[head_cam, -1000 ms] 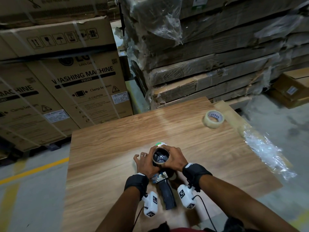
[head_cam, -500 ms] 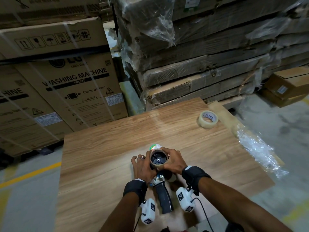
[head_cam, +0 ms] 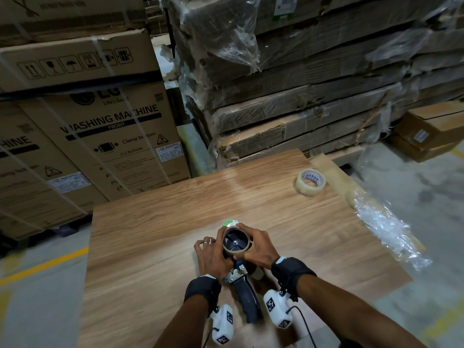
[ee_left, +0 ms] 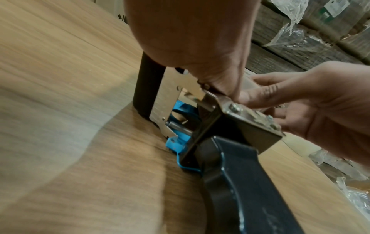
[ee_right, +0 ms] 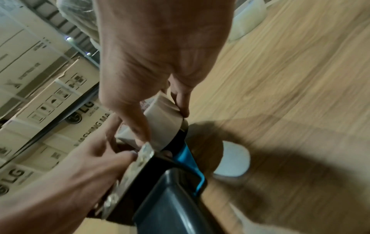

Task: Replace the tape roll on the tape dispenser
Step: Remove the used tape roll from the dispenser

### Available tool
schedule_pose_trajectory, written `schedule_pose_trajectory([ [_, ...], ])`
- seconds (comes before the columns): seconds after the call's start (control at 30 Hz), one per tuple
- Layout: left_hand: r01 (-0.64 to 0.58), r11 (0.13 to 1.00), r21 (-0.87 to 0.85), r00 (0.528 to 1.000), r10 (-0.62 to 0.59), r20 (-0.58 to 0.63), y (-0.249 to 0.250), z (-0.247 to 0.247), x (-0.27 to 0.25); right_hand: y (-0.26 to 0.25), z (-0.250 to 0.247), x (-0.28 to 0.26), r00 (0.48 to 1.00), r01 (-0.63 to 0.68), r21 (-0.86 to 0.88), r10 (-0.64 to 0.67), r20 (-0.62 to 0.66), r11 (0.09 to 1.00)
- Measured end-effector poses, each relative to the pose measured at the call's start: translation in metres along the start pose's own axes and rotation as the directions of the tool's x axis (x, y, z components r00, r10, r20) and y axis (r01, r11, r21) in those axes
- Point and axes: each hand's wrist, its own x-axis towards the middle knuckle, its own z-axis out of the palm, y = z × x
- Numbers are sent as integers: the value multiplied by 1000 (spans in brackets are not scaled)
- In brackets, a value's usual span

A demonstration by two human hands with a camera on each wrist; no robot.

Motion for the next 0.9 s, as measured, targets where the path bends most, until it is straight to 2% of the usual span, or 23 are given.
schedule_pose_trajectory([
  [0.13,3,1000,4,1000,-3,2,0,1,0,5,4,-3,999,27,-18,-28,-35,999],
  [0.3,-21,999,47,1000,20,19,1,6,6,5,-7,7,998,-67,3,67,13,998],
  [0.5,-2,998,68,1000,0,22,4,7,9,3,-5,2,1000,-3,8,3,7,1000],
  [0.67,-6,999,43,999,5,33,5,6,9,3,-13,9,996,-76,15,75,49,997],
  [0.77,-14,999,34,999,13,31,5,4,9,1,-16,9,995,-67,24,65,77,997],
  [0.9,-7,1000,21,1000,6,18,6,4,10,3,-13,2,998,-44,42,42,37,998],
])
